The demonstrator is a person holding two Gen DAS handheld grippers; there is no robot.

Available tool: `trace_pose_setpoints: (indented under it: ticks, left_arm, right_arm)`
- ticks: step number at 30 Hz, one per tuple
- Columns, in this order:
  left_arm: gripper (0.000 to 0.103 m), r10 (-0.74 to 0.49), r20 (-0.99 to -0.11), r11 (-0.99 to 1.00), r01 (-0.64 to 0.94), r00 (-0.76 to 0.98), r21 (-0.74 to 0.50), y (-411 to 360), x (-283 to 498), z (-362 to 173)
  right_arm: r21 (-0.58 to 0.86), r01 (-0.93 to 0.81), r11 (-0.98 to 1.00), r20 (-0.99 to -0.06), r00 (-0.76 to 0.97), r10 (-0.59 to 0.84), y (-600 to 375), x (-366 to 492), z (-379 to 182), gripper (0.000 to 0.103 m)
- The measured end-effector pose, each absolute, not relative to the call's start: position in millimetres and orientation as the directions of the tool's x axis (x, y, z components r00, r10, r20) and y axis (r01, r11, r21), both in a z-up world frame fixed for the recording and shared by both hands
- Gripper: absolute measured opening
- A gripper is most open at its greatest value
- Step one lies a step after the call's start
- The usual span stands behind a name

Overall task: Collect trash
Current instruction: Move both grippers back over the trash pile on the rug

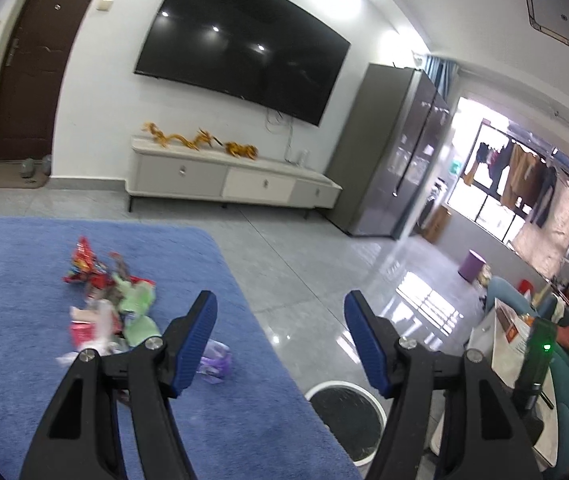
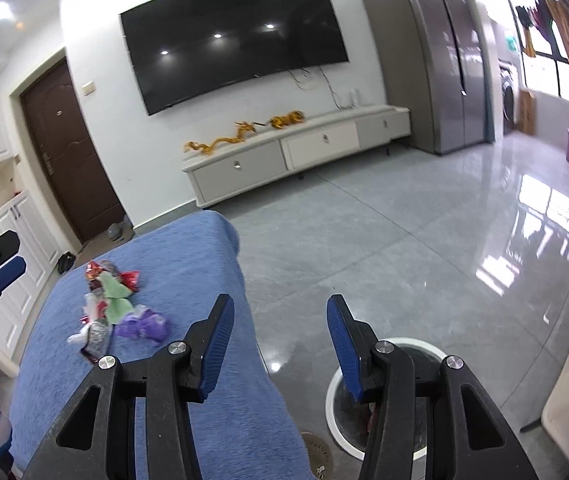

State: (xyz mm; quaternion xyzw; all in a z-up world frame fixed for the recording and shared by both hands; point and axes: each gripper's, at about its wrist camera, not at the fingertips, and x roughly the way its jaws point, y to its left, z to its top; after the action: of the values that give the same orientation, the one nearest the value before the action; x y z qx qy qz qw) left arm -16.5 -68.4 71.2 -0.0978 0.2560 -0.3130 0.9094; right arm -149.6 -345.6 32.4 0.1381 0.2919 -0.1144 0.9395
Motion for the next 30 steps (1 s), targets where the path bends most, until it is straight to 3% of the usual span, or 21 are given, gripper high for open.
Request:
trace_pose_setpoints:
  ticks: [14,22,30]
  left_arm:
    - [0.064,-0.433,-0.37,0.899,0.367,0.822,-0.239,8,-6,86]
    - [0.064,-0.315,-0.527,0.948,0.242,0.789,-0.204,36,39,22]
    - [0.064,-0.413,-0.658,0.91,0.31,0.63,-0.274,20,52,-47]
  right_arm:
    - [0.153,0.223,0.963,-0.55,0.828,-0.105,-322,-136,42,0.05]
    - [0.177,0.147,0.973,-0.632,0.775,-0.002,-307,-96,-5,0.05]
    - [0.217,0.009,0.976,-0.683,0.716,0.145,-277,-46,-40,0.05]
